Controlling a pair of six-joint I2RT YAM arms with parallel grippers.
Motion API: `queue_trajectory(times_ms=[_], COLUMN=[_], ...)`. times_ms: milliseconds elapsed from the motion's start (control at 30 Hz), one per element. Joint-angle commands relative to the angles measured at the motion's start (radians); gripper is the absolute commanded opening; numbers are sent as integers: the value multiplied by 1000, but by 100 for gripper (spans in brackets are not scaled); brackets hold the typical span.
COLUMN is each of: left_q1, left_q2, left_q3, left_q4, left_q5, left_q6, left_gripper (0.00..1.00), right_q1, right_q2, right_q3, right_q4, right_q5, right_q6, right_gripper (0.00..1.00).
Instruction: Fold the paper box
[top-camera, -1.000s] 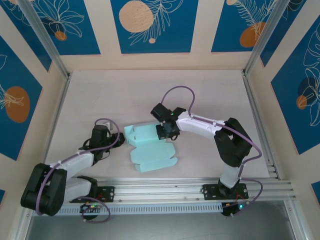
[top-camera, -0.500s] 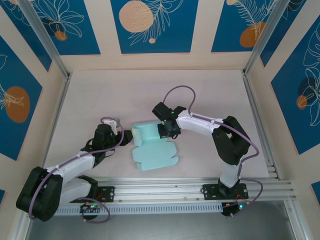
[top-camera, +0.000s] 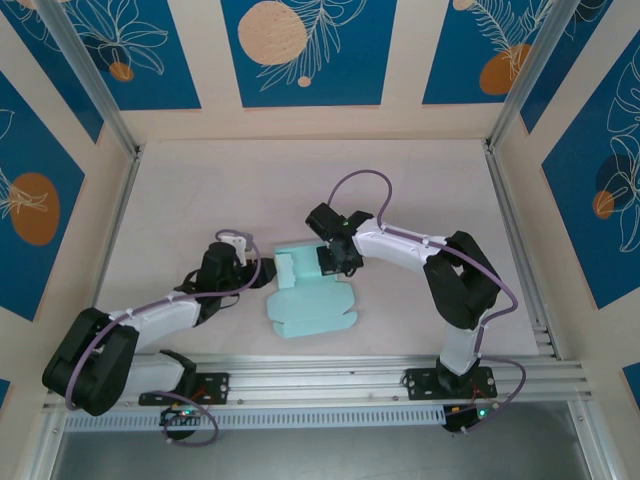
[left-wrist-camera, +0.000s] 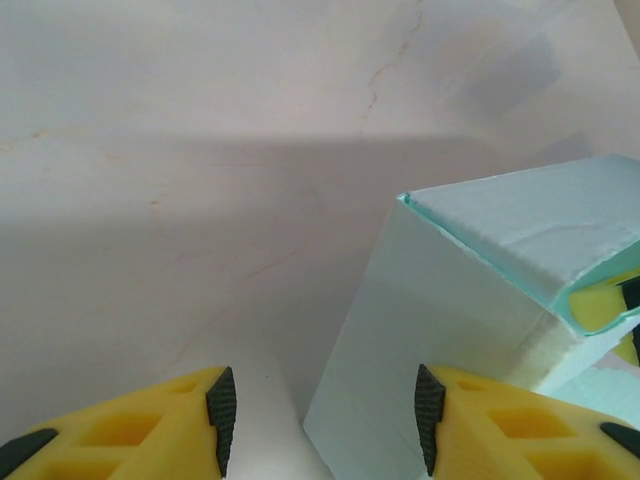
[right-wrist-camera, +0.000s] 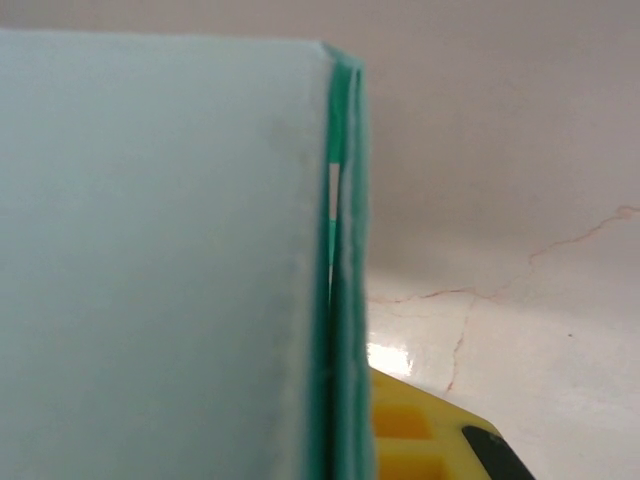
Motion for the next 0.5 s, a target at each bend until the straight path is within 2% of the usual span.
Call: queue_trajectory(times_ms=[0,100,267,467], left_q1=[-37,-43,-43,-44], left_q2=[14,4,-55,-104], left_q3=[26,14,-14,-35], left_q4=[33,17,-40,-62], left_q5=[20,17,6,20], left_q6=[33,37,52,69], left_gripper=[54,53,41,43], right_q1=[11,11,8,7], right_q2=[28,36,50,63], right_q3=[25,28,37,51], right_q4=[8,5,1,0], right_q5=[-53,-50,-46,-51], right_q6=[-7,-7,-9,-11], right_gripper=[0,0,0,0])
